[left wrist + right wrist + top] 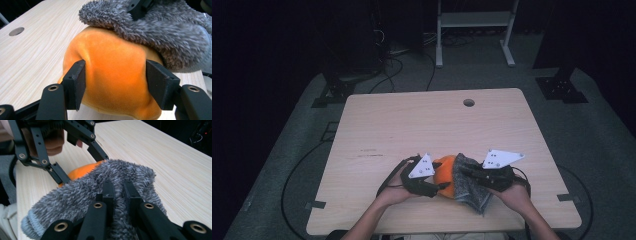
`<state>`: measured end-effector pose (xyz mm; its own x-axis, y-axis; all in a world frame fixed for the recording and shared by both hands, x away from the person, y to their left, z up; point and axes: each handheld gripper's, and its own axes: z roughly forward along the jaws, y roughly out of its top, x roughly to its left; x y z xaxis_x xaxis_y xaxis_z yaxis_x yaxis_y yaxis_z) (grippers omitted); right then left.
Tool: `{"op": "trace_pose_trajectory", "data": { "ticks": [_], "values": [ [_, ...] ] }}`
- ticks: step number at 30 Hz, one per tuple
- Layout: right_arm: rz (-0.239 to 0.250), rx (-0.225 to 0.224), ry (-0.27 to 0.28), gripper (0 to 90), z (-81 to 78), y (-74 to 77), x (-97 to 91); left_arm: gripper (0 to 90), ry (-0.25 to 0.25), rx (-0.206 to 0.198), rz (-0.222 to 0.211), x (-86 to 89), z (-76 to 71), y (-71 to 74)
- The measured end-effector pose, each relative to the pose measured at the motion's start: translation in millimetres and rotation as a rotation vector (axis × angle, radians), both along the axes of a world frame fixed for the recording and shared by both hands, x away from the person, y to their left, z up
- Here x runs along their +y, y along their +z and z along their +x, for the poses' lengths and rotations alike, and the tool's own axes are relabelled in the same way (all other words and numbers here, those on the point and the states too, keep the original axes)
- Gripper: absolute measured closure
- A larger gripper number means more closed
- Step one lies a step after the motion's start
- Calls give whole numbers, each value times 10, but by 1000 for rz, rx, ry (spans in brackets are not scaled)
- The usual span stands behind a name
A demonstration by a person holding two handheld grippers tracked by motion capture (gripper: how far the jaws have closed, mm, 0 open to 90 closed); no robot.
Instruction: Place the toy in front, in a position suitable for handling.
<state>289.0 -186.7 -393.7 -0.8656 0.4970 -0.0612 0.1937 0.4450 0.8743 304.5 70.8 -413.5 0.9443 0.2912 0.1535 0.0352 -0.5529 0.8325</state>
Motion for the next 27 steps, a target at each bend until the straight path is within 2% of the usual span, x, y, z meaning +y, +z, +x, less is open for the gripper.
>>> {"op": "trace_pose_trajectory", "data": {
  "ticks": [1, 3, 5, 7, 10, 12, 14, 16, 18, 19, 20, 21, 23, 24, 25, 27],
  "values": [
    [5, -7, 10, 814, -11, 14, 15, 361, -4, -9, -5, -14, -11, 3],
    [47, 1, 62, 813, -44, 51, 73, 361, -14, -25, -1, -40, -34, 18],
    [38, -7, 84, 813, -67, 51, 160, 361, -15, -33, 16, -42, -37, 17],
    [38, -4, 83, 814, -44, 21, 171, 366, -5, -13, 17, -5, -15, -7],
    [27, 5, 24, 814, 33, -39, 62, 374, 16, 32, 34, 66, 31, -66],
    [41, 41, -19, 814, 96, -95, -41, 375, 15, 68, 42, 116, 55, -107],
    [49, 65, -28, 813, 122, -152, -85, 353, 4, 107, 35, 158, 76, -121],
    [48, 66, -20, 814, 102, -188, -61, 254, -10, 160, -3, 202, 122, -86],
    [49, 66, 11, 815, 61, -221, -26, 186, 4, 196, -70, 236, 167, -55],
    [51, 73, 26, 815, 36, -234, -8, 167, 27, 207, -87, 237, 189, -46],
    [42, 67, 52, 815, -14, -252, 28, 136, 42, 202, -80, 222, 204, -52],
    [36, 64, 69, 815, -44, -263, 50, 101, 52, 219, -57, 187, 224, -74],
    [17, 50, 93, 815, -118, -289, 94, 76, 31, 262, -6, 141, 243, -132],
    [12, 48, 97, 815, -132, -290, 90, 79, 20, 283, 0, 116, 239, -166],
    [18, 60, 100, 815, -132, -287, 77, 111, 12, 268, -4, 108, 219, -179],
    [25, 62, 97, 813, -124, -270, 41, 276, 13, 190, 2, 100, 165, -141]
  ]
}}
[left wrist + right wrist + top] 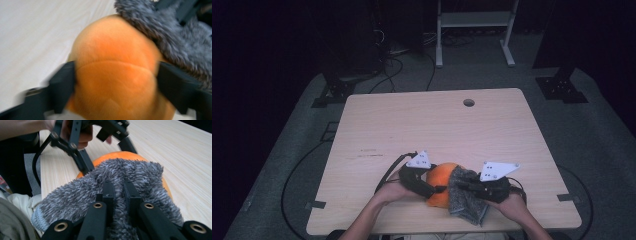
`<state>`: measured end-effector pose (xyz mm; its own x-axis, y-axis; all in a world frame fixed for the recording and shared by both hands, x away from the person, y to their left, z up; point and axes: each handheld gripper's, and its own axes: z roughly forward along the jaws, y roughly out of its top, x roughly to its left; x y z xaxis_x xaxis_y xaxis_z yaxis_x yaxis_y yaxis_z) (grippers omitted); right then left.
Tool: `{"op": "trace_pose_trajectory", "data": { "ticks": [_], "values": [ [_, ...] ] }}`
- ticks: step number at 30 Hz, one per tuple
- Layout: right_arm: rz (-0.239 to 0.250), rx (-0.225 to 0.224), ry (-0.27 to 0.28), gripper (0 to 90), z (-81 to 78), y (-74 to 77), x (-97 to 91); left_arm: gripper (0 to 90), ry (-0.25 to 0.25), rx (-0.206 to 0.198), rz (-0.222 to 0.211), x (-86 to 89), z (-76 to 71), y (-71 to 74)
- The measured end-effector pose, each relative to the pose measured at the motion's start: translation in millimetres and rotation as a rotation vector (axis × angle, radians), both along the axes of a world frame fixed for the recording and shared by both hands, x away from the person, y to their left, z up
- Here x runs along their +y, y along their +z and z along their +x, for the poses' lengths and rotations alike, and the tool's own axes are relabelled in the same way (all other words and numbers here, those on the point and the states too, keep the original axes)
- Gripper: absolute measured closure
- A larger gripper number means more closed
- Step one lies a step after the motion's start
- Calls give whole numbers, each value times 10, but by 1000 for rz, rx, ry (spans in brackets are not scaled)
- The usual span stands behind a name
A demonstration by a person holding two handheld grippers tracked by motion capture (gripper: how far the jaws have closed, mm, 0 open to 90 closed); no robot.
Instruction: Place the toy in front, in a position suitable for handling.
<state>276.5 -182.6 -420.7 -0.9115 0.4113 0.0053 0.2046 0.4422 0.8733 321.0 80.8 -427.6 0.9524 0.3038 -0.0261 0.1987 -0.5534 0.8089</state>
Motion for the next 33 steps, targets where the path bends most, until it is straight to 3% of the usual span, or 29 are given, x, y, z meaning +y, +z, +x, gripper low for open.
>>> {"op": "trace_pose_trajectory", "data": {
  "ticks": [1, 3, 4, 6, 8, 9, 11, 12, 13, 14, 15, 16, 18, 21, 24, 25, 27, 31, 33],
  "values": [
    [21, 4, -5, 813, 10, 23, -23, 348, 5, -20, -12, 1, -15, 21],
    [41, -13, -21, 814, 11, 87, -57, 414, 14, -121, -54, 6, -61, 93],
    [51, -26, -29, 814, 5, 122, -71, 416, 35, -209, -52, -9, -94, 135],
    [83, -61, -47, 814, 5, 216, -100, 408, 34, -320, -43, -45, -123, 169],
    [97, -83, -64, 814, 37, 267, -93, 404, 21, -335, -42, -53, -129, 166],
    [95, -86, -72, 814, 57, 275, -79, 402, 4, -337, -38, -73, -137, 148],
    [72, -92, -84, 814, 128, 247, -20, 386, -21, -329, 9, -105, -141, 96],
    [51, -82, -85, 814, 156, 208, 18, 359, -22, -310, 8, -97, -132, 71],
    [45, -60, -80, 816, 186, 125, 57, 240, -18, -255, -12, -70, -99, 66],
    [45, -60, -80, 816, 186, 125, 57, 240, 0, -193, -47, -33, -52, 71],
    [54, -52, -78, 817, 170, 70, 92, 164, 26, -136, -86, 10, -5, 75],
    [54, -52, -78, 817, 170, 70, 92, 164, 41, -87, -100, 34, 42, 71],
    [49, -60, -72, 816, 144, 43, 132, 140, 64, -31, -62, 21, 86, 29],
    [41, -55, -76, 818, 148, 29, 101, 232, 57, -53, -54, 34, 54, -1],
    [31, -50, -101, 818, 148, -19, -13, 248, 53, -46, -49, 65, 49, -27],
    [39, -19, -126, 818, 154, -74, -122, 257, 42, -53, -46, 78, 48, -34],
    [35, -11, -136, 818, 154, -95, -167, 261, 38, -61, -46, 82, 39, -39],
    [-11, 2, -182, 817, 152, -140, -307, 288, 24, -76, -29, 100, 23, -38],
    [23, 21, -182, 817, 154, -130, -359, 296, 17, -86, -24, 98, 13, -39]
  ]
}}
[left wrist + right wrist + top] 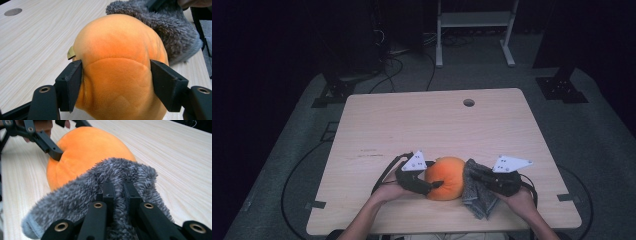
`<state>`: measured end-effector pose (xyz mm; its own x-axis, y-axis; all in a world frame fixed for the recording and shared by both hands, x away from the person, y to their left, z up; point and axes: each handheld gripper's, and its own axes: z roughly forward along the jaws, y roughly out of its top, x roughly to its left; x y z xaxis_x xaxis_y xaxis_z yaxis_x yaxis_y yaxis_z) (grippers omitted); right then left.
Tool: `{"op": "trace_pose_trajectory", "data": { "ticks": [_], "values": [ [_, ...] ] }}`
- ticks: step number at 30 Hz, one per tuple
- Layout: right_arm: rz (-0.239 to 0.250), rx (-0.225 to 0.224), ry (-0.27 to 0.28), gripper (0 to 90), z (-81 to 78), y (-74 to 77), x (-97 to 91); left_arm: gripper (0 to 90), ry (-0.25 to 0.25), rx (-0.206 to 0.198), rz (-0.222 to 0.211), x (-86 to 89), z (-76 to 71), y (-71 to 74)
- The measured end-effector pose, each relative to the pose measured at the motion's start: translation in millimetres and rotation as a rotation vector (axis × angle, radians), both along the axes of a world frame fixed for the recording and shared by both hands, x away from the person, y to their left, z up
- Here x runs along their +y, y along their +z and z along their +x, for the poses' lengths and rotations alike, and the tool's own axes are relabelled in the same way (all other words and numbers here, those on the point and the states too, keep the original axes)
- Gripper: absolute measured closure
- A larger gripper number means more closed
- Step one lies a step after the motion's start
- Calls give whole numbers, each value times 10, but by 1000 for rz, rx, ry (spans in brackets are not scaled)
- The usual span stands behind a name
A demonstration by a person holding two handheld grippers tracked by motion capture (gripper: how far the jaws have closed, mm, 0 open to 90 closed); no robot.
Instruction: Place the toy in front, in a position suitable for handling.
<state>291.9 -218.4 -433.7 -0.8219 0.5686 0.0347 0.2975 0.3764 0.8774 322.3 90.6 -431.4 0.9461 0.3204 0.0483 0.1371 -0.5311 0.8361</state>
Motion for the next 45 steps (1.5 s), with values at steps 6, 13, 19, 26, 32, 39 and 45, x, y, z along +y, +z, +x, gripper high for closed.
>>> {"op": "trace_pose_trajectory", "data": {
  "ticks": [6, 13, 19, 26, 32, 39, 45],
  "values": [
    [54, -29, 63, 816, 6, 89, 155, 214, -34, 56, -19, 37, 23, 55],
    [28, -52, 90, 816, -57, 95, 195, 183, 6, 156, -17, -15, 121, 18],
    [75, -97, 49, 817, -57, 207, 160, 378, 21, -145, -23, -99, -35, 160],
    [57, -110, 56, 818, 11, 164, 309, 371, -8, -132, 9, -14, -51, 33],
    [12, -36, 1, 818, 64, -5, 154, 360, 9, -83, -17, 82, -20, -8],
    [102, -36, 31, 817, 30, 90, 146, 355, 2, -91, -26, 67, -27, -19],
    [67, -34, 47, 817, 47, 36, 270, 177, 39, 67, -89, 102, 87, 5]
  ]
}}
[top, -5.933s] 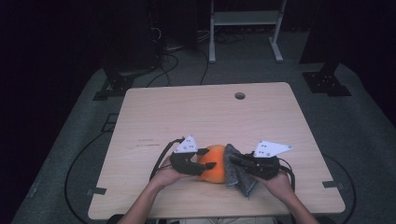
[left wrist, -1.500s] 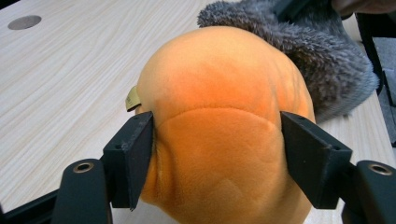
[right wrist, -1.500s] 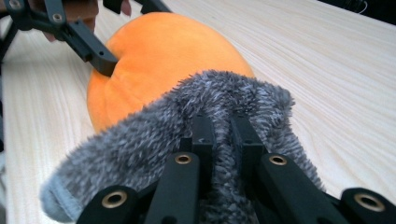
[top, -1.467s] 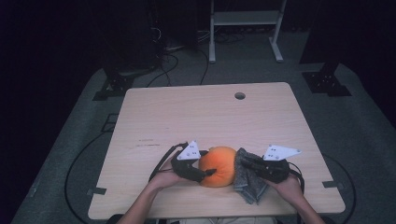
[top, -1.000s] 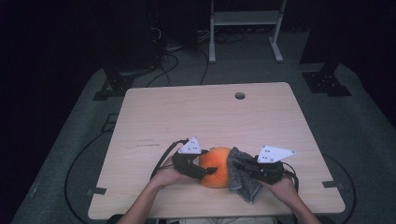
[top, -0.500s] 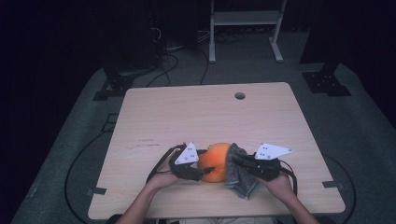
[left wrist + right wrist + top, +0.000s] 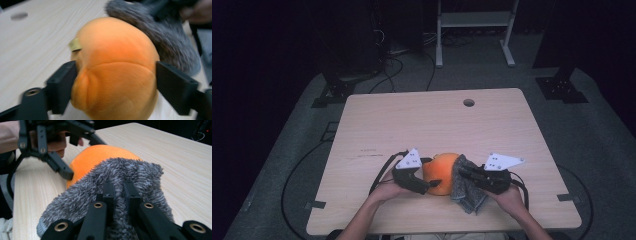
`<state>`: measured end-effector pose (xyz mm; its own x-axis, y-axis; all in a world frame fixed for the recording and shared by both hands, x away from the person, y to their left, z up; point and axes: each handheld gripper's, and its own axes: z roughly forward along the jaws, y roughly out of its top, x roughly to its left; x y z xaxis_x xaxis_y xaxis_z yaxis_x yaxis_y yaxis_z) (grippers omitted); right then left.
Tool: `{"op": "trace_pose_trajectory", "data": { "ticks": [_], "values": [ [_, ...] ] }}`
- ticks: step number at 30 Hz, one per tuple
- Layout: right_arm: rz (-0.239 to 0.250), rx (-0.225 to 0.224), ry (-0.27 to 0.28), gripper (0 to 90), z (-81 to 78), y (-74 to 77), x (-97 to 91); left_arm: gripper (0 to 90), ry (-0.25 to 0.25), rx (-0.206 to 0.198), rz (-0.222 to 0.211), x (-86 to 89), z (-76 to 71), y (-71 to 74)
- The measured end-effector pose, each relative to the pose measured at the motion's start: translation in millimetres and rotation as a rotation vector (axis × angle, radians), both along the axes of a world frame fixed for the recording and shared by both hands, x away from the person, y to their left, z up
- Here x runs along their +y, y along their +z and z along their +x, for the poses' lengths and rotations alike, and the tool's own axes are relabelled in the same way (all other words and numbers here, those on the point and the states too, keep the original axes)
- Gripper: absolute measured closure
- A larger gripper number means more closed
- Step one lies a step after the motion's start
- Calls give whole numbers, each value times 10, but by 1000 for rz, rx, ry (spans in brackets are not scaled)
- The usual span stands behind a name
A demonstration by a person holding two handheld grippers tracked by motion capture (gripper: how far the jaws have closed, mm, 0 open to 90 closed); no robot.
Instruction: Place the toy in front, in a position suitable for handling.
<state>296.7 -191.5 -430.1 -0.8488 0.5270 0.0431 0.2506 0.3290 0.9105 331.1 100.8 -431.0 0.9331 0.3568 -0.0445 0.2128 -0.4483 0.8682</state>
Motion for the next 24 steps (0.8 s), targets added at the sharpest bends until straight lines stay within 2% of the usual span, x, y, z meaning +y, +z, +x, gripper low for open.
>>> {"op": "trace_pose_trajectory", "data": {
  "ticks": [1, 2, 4, 6, 11, 12, 16, 19, 22, 24],
  "values": [
    [5, 4, -1, 817, -7, -6, -8, 164, 7, 31, -5, -4, 23, -9],
    [7, 7, -3, 817, -8, -12, -25, 184, 4, 33, -2, -3, 30, -20],
    [12, 21, -14, 817, 7, -44, -72, 279, 3, -7, 10, -10, 1, -31],
    [6, 41, -30, 818, 33, -93, -131, 294, 0, -13, 19, 0, -10, -28],
    [-60, 73, -77, 816, 56, -166, -267, 317, -32, -44, 24, 7, -38, -30],
    [-46, 82, -77, 816, 54, -159, -292, 323, -43, -56, 32, 4, -45, -27],
    [31, 68, -52, 816, 44, -73, -288, 343, -60, -96, 59, -17, -95, -30],
    [46, 43, -34, 816, 68, -11, -212, 357, -70, -122, 86, -13, -137, -35],
    [56, 49, -32, 816, 117, -14, -175, 363, -70, -115, 81, 33, -125, -49],
    [44, 61, -46, 815, 136, -58, -184, 363, -73, -111, 71, 44, -119, -53]
  ]
}}
